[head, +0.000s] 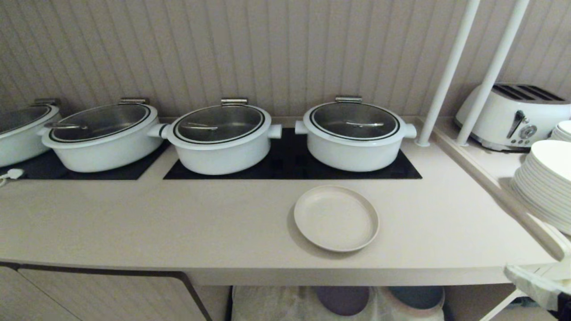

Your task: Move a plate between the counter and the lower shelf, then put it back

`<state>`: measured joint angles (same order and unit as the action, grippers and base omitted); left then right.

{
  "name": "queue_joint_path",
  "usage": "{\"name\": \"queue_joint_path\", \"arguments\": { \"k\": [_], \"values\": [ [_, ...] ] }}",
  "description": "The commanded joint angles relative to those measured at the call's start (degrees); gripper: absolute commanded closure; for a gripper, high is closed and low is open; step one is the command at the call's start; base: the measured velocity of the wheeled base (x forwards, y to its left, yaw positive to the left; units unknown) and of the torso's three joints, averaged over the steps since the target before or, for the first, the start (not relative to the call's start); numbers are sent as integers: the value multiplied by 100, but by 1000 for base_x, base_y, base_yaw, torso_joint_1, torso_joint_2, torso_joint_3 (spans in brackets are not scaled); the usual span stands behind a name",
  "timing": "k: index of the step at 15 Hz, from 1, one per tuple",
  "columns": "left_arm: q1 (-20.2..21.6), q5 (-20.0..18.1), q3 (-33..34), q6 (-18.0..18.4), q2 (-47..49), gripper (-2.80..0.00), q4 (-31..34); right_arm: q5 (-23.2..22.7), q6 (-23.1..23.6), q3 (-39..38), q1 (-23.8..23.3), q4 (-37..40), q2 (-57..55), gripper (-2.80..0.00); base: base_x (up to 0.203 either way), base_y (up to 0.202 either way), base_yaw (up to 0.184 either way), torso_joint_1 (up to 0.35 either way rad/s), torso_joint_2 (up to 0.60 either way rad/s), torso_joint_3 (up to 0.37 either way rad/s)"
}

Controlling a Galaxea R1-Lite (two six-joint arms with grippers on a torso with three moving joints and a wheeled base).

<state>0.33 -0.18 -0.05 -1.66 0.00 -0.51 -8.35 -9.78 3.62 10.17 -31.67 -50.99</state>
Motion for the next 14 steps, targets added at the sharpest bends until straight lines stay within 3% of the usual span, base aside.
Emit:
{"name": "queue_joint_path", "arguments": {
  "k": [1,3,6,10,14],
  "values": [
    [2,1,-4,-9,0,0,-2,-9,180,-137,-71,132,-11,0,0,0,0,0,0,0],
    [2,1,-4,-1,0,0,-2,-28,396,-317,-549,314,35,0,0,0,0,0,0,0],
    [2,1,5,-1,0,0,-2,-104,634,-356,-1195,1180,708,0,0,0,0,0,0,0],
    [2,1,-4,-1,0,0,-2,-185,906,-183,-1370,2782,2475,0,0,0,0,0,0,0],
    [2,1,4,-10,0,0,-2,63,1021,-75,-1256,3311,3746,0,0,0,0,0,0,0]
  ]
}}
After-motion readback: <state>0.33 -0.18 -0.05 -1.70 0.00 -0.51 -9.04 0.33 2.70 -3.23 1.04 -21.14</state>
